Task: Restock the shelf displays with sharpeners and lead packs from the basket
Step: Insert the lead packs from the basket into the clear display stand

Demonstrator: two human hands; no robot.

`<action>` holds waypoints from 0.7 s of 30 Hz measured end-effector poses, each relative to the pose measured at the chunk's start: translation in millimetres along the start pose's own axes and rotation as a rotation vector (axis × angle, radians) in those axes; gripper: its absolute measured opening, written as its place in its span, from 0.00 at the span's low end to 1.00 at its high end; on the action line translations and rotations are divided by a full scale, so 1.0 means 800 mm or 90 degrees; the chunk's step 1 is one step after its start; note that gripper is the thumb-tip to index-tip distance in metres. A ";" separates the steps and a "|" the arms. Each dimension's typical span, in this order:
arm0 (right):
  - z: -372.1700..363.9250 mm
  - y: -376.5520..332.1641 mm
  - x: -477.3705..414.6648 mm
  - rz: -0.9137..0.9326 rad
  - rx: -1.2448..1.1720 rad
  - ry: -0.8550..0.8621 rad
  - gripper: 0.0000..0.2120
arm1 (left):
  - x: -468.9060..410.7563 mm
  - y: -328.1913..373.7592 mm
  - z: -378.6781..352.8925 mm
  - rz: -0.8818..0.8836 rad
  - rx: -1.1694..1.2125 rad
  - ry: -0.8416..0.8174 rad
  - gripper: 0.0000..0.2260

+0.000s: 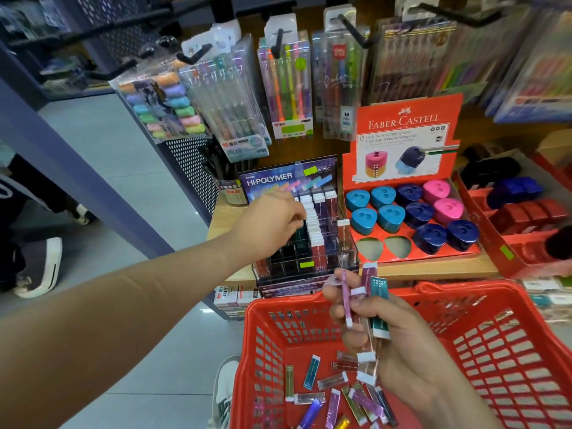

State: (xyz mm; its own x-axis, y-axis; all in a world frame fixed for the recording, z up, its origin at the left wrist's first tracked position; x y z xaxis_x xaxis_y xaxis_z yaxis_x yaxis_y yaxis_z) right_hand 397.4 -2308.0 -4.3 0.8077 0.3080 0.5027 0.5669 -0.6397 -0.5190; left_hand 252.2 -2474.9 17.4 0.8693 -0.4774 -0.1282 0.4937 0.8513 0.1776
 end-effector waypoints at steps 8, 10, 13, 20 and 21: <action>-0.010 -0.007 0.005 0.080 0.175 0.043 0.19 | 0.006 0.023 0.052 0.240 0.311 -0.077 0.05; -0.015 -0.009 0.005 0.103 0.202 0.049 0.17 | 0.022 0.046 0.062 0.286 0.488 -0.273 0.12; -0.020 -0.012 0.003 0.139 0.231 0.061 0.15 | 0.045 0.068 0.057 0.241 0.580 -0.383 0.13; -0.016 -0.012 0.001 0.154 0.198 0.108 0.20 | 0.057 0.055 0.062 0.263 0.681 -0.342 0.04; -0.016 -0.012 -0.001 0.153 0.180 0.113 0.19 | 0.060 0.054 0.061 0.248 0.667 -0.367 0.05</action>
State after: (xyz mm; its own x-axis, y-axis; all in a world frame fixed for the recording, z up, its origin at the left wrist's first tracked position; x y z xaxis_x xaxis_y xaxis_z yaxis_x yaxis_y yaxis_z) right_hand 389.4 -2311.0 9.5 0.8961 0.0316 0.4426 0.4078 -0.4520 -0.7934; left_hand 316.6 -2472.1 66.6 0.7150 -0.4845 0.5040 -0.2453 0.5013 0.8298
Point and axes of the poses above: each hand's wrist, its own x-axis away from the middle knuckle, its own z-axis out of the back of the hand, y = z × x, the point moved 2 cm from there along -x, towards the middle knuckle, and after that the axes turned 1 degree about -z, right-handed, at the moved point
